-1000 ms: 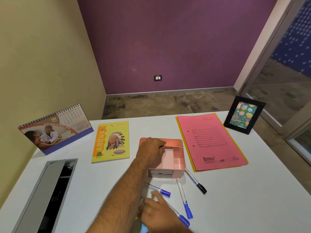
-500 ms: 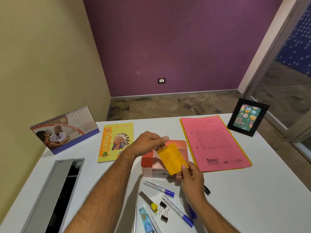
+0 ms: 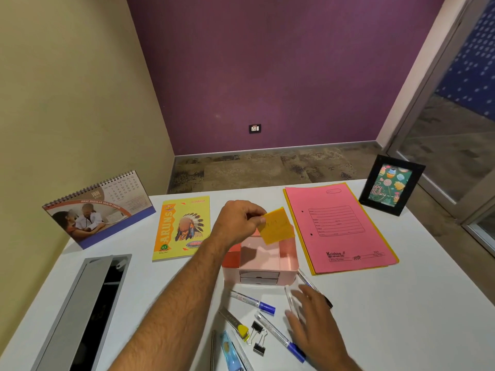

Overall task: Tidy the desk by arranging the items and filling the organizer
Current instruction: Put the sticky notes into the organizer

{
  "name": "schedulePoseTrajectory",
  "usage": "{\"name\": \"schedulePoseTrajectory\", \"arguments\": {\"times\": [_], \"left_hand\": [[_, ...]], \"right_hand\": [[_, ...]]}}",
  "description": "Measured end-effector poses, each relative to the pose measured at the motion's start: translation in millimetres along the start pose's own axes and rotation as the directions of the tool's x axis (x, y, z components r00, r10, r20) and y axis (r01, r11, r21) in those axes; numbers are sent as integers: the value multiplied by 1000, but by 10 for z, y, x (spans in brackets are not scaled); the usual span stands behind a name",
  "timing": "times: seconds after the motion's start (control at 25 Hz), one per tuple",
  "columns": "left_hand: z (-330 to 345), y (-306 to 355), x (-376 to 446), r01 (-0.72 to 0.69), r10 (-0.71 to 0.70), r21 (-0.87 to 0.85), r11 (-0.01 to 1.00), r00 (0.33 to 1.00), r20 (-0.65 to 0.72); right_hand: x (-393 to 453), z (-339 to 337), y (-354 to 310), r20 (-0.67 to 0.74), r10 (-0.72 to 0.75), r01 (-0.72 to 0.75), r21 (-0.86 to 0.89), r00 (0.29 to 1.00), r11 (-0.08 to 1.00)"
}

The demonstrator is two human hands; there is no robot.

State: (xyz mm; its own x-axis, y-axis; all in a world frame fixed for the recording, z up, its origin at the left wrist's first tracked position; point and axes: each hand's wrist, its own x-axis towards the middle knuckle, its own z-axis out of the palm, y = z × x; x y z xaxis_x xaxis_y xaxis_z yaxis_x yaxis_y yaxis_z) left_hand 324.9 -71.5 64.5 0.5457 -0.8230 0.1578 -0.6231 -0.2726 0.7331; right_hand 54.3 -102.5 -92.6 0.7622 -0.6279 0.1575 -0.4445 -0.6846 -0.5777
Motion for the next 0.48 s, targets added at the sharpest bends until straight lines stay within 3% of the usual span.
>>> {"name": "schedulePoseTrajectory", "arguments": {"times": [0.24, 0.36, 0.48], "left_hand": [[169, 65, 74, -1, -10, 300, 954, 999, 35], [273, 53, 87, -28, 11, 403, 915, 999, 45], [324, -5, 122, -7, 13, 390, 921, 1000, -13]], "right_hand": [[-253, 327, 489, 296, 31, 64, -308, 955, 949], [-244, 425, 595, 357, 21, 119, -364, 934, 924], [-252, 463, 641, 358, -3, 153, -392, 934, 907]]}}
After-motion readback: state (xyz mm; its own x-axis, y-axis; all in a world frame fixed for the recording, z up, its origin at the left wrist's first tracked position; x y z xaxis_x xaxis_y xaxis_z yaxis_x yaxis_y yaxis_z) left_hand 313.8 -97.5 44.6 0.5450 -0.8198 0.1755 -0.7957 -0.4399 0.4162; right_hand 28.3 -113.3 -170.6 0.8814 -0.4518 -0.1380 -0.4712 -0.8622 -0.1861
